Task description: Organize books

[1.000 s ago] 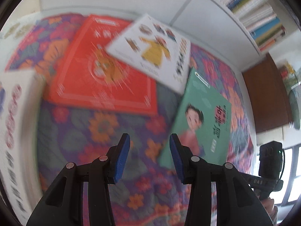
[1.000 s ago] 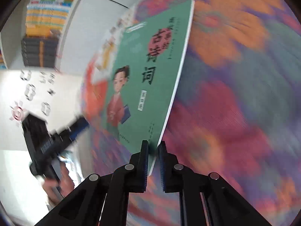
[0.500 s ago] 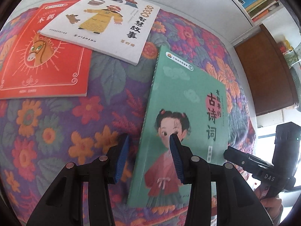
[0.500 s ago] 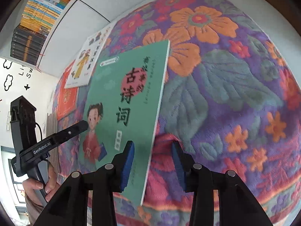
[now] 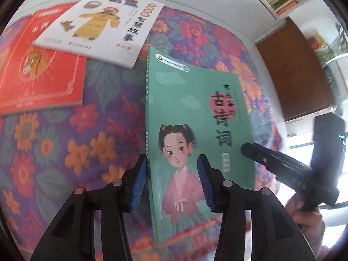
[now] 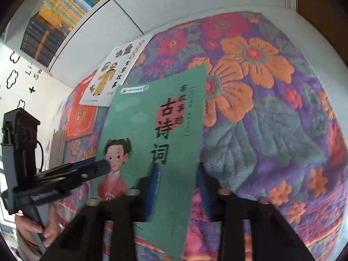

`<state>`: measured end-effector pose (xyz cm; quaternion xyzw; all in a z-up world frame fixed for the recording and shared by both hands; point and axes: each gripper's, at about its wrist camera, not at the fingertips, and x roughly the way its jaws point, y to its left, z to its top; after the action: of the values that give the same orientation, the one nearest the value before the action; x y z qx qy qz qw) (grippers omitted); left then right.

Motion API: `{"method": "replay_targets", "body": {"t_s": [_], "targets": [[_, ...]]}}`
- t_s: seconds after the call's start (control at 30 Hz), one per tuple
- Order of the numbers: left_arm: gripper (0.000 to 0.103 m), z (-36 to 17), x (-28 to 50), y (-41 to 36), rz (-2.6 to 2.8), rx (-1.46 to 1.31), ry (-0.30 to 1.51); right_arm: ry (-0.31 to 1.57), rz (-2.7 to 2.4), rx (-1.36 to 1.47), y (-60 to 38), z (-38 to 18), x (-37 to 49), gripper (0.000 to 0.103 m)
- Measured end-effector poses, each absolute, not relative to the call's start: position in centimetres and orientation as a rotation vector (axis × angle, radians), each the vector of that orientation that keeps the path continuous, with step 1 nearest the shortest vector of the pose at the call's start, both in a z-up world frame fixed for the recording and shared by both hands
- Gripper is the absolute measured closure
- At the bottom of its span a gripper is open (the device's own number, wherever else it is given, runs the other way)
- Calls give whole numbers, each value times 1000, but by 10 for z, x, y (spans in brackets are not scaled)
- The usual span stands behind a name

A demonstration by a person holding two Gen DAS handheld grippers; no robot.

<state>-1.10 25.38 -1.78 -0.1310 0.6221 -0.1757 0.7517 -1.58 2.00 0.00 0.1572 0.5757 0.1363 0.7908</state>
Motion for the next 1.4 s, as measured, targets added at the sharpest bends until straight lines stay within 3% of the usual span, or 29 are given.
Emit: {"method": "replay_targets", "body": {"t_s": [0.1,0.23,0.3,0.43,0.5,0.57,0.83,1.4], "targets": [[61,-18,-30,262,-373,-298,1407,1307,366,439,14,-4,-17,80],[74,-44,-40,280,-372,-347,1498,1402,430,441,16,-19,-22,80],[74,-47,-32,289,-406,-418,1503,1445,443,483,13,-33,-22,80],[74,-56,-12,301,-444,-548,1478,1400,486,607,3,-44,-18,80],[76,-59,-9,303,-449,-571,1482,1384,472,682,-3,-50,-16,87],[82,-58,-10,301,-422,-538,1488,1376,466,667,-2,-48,-18,87],[82,-33,-11,281,-308,-345,1504,1349,430,510,20,-16,-18,91],[82,10,-34,337,-282,-376,1436,1292,575,479,82,28,-32,91]]}}
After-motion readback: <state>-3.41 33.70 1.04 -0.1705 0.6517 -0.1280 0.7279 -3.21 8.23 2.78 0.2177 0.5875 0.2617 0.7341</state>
